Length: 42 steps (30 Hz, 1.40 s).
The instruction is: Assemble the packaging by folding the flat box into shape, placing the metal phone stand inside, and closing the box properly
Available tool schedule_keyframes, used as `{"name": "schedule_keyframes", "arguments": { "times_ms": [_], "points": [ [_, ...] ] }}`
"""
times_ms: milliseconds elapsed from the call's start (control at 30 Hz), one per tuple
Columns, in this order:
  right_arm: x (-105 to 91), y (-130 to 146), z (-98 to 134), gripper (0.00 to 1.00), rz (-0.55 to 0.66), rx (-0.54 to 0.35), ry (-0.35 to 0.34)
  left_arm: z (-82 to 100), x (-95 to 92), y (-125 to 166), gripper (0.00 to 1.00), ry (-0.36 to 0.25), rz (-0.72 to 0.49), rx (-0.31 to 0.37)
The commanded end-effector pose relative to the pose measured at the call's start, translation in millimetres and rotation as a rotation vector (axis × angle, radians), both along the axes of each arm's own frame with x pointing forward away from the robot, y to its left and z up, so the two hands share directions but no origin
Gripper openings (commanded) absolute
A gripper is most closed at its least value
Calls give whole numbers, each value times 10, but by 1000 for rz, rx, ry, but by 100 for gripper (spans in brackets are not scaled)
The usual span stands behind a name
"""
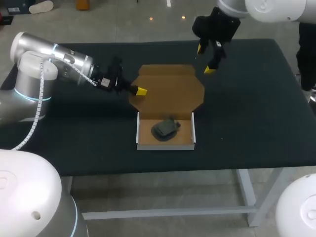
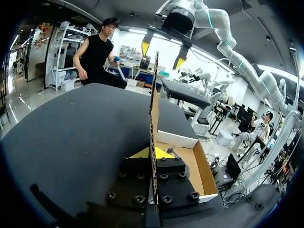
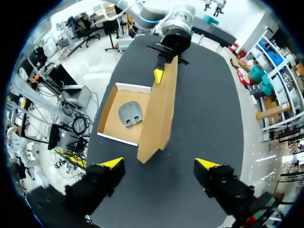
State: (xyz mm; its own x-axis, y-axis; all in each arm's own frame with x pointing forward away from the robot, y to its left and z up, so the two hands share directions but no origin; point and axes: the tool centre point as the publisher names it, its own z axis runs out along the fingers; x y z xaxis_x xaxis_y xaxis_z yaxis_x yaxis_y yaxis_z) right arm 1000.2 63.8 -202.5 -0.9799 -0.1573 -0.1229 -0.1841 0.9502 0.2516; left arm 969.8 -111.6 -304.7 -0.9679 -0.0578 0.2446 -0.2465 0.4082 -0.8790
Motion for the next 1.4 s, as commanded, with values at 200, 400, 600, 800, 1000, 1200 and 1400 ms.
{"name": "schedule_keyframes", "arguments": {
  "times_ms": [200,400,600,800,1000,1200,1400],
  "points": [
    [1,21,66,100,6,-15,-4,55,-190,-42,0,-140,37,8],
    [15,29,81,100,15,-19,-4,65,-237,-47,0,-201,72,-2],
    [28,29,95,100,20,-19,-6,45,-274,-59,0,-251,82,12],
    [36,30,115,100,26,-21,-9,33,-296,-71,0,-293,79,16],
    [29,39,131,100,36,-24,-11,4,-324,-69,0,-336,77,-6],
    [28,63,168,100,41,-32,-15,-28,-343,-49,0,-367,80,-23],
    [43,79,167,100,42,-39,-13,-53,-317,-42,0,-376,82,-29]
  ]
}}
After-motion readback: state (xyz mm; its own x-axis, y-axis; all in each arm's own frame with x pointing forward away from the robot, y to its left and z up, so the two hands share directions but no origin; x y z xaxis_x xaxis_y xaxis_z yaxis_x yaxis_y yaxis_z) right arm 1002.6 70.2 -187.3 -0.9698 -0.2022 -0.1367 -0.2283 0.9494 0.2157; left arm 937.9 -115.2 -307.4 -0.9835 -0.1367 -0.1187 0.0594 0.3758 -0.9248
